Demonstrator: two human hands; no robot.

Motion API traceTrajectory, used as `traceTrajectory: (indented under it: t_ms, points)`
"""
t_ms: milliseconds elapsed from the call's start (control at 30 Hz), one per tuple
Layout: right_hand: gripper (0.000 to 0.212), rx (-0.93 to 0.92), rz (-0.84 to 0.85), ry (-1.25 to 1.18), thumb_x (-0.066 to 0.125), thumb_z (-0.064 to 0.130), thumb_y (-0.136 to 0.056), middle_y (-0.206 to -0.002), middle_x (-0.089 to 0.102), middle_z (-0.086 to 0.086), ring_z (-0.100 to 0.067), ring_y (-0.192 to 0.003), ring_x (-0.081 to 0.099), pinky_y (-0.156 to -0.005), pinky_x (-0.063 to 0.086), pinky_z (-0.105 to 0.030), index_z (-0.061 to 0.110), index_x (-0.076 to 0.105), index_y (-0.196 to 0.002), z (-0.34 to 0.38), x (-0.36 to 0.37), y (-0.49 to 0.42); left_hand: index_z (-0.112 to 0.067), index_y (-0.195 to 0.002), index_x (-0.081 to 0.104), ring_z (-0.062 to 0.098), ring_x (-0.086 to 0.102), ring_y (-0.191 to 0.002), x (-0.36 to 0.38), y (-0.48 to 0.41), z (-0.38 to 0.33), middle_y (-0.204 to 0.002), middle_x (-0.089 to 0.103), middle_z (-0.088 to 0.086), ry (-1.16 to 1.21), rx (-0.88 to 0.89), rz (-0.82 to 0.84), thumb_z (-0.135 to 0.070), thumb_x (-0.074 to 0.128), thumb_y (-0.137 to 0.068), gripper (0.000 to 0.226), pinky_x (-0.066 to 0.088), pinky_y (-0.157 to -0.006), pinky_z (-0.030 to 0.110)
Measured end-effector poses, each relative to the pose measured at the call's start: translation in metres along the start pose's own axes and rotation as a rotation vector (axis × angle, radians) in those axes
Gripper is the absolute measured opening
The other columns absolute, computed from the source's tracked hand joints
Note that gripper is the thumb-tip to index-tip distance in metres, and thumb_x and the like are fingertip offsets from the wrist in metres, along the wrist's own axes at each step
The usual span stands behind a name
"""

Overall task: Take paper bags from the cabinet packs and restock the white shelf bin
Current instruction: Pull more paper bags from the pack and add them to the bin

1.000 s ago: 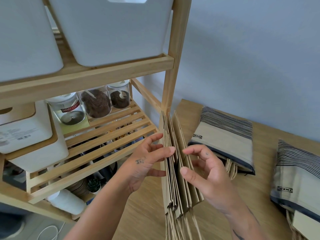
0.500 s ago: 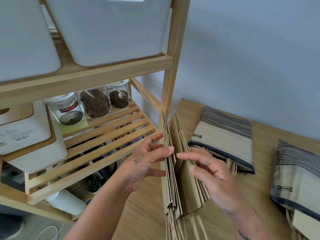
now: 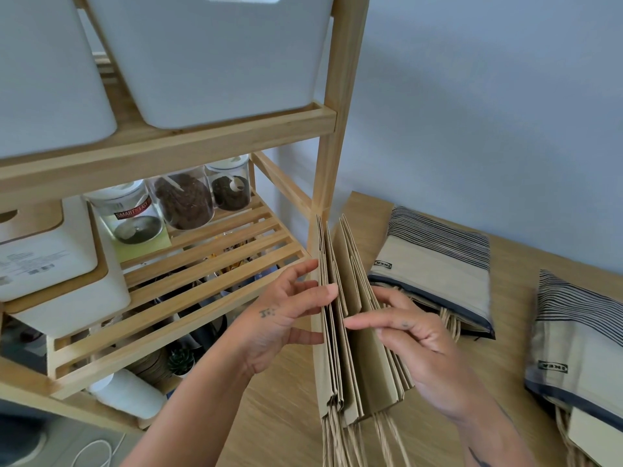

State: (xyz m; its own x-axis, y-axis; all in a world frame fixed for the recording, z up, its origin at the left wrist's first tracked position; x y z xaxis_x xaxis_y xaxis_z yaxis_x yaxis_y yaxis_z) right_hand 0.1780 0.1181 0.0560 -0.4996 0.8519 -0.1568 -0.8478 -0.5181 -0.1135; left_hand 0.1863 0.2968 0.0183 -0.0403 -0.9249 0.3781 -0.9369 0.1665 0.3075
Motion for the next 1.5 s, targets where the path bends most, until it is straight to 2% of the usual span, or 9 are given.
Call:
traceTrajectory:
  t_ms: [200, 367, 467, 567, 833, 933, 1133, 1333, 1500]
  points:
    - [0.039, 0.049, 0.013, 0.071, 0.046, 0.014, -0.082, -0.117, 0.056, 0.026, 0.004, -0.124, 0.044, -0.101, 0.033, -0.016, 0.04, 0.074, -0.087, -0.005, -0.002, 0.0, -0.033, -0.127, 0.05, 0.02, 0.061, -0.106, 0.001, 0.0, 0.0, -0.116, 0.065, 0.007, -0.018, 0.0, 0.005, -0.032, 0.076, -0.062, 0.07, 0.055, -0.063, 0.031]
    - [0.023, 0.056, 0.006, 0.087, 0.05, 0.019, -0.082, -0.101, 0.058, 0.017, 0.016, -0.107, 0.048, -0.085, 0.036, -0.003, 0.035, 0.067, -0.08, -0.004, -0.001, -0.001, -0.032, -0.13, 0.048, 0.024, 0.057, -0.11, 0.002, 0.0, 0.0, -0.127, 0.056, 0.016, -0.022, -0.002, 0.009, -0.031, 0.076, -0.063, 0.072, 0.055, -0.064, 0.032]
    - [0.011, 0.032, 0.022, 0.116, 0.053, 0.039, -0.081, -0.101, 0.057, 0.021, 0.007, -0.105, 0.052, -0.085, 0.039, -0.011, 0.036, 0.063, -0.083, -0.003, 0.002, 0.0, -0.029, -0.129, 0.049, 0.019, 0.062, -0.101, 0.003, 0.001, 0.0, -0.126, 0.057, 0.017, 0.001, 0.008, 0.032, -0.031, 0.077, -0.062, 0.072, 0.055, -0.065, 0.033]
    - [0.027, 0.01, -0.014, 0.135, 0.062, 0.058, -0.071, -0.11, 0.057, 0.023, 0.003, -0.113, 0.051, -0.09, 0.039, -0.015, 0.034, 0.06, -0.084, -0.003, 0.006, 0.0, -0.03, -0.128, 0.05, 0.019, 0.063, -0.103, 0.003, 0.002, 0.0, -0.123, 0.061, 0.014, -0.002, 0.009, 0.041, -0.031, 0.076, -0.063, 0.07, 0.056, -0.067, 0.035]
    - [0.018, -0.012, -0.058, 0.155, 0.065, 0.039, -0.067, -0.091, 0.059, 0.019, 0.005, -0.101, 0.054, -0.077, 0.044, -0.01, 0.03, 0.054, -0.077, 0.0, 0.003, 0.001, -0.027, -0.131, 0.05, 0.024, 0.053, -0.115, -0.002, 0.0, 0.004, -0.128, 0.058, 0.013, 0.024, -0.031, 0.062, -0.03, 0.07, -0.071, 0.064, 0.054, -0.072, 0.039]
    - [0.016, 0.022, -0.046, 0.123, 0.063, 0.039, -0.066, -0.096, 0.058, 0.006, -0.013, -0.096, 0.056, -0.068, 0.046, -0.022, 0.033, 0.053, -0.078, 0.001, 0.001, 0.002, -0.026, -0.131, 0.05, 0.023, 0.053, -0.11, -0.004, -0.001, 0.004, -0.124, 0.056, 0.011, 0.053, -0.044, 0.062, -0.028, 0.069, -0.07, 0.063, 0.055, -0.064, 0.035]
    - [0.026, 0.061, -0.008, 0.177, 0.06, 0.042, -0.068, -0.101, 0.058, 0.019, -0.007, -0.099, 0.053, -0.082, 0.049, -0.033, 0.042, 0.056, -0.094, 0.002, 0.003, 0.0, -0.03, -0.12, 0.06, 0.02, 0.065, -0.103, -0.004, -0.003, 0.002, -0.113, 0.068, 0.001, 0.052, -0.026, 0.067, -0.035, 0.074, -0.072, 0.05, 0.056, -0.067, 0.035]
    - [0.043, 0.035, 0.081, 0.249, 0.055, 0.025, -0.078, -0.119, 0.05, 0.039, 0.02, -0.118, 0.038, -0.091, 0.028, 0.001, 0.057, 0.056, -0.107, 0.009, 0.003, -0.004, -0.05, -0.12, 0.055, 0.017, 0.056, -0.114, -0.015, -0.007, 0.021, -0.132, 0.05, -0.005, -0.193, 0.057, 0.013, -0.029, 0.069, -0.079, 0.048, 0.053, -0.082, 0.031]
    - [0.023, 0.054, 0.043, 0.462, 0.047, 0.056, -0.078, -0.078, 0.059, 0.03, 0.01, -0.071, 0.052, -0.062, 0.036, -0.007, 0.039, 0.057, -0.09, 0.014, -0.003, -0.013, -0.068, -0.122, 0.034, 0.01, 0.044, -0.12, -0.015, -0.012, 0.054, -0.137, 0.035, -0.017, -0.391, 0.018, 0.015, -0.031, 0.079, -0.068, 0.08, 0.039, -0.098, 0.031]
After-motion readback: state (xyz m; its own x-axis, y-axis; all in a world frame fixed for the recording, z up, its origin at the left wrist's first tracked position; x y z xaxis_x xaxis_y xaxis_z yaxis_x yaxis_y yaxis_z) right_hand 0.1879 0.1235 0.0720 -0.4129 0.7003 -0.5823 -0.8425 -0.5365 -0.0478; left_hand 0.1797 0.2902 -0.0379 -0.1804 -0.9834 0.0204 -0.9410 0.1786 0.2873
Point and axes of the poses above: each hand's wrist, its own y-axis away from the middle knuckle, its own x-axis out of the palm, z = x × y, the point moved 2 cm from there along -y, towards the middle knuckle
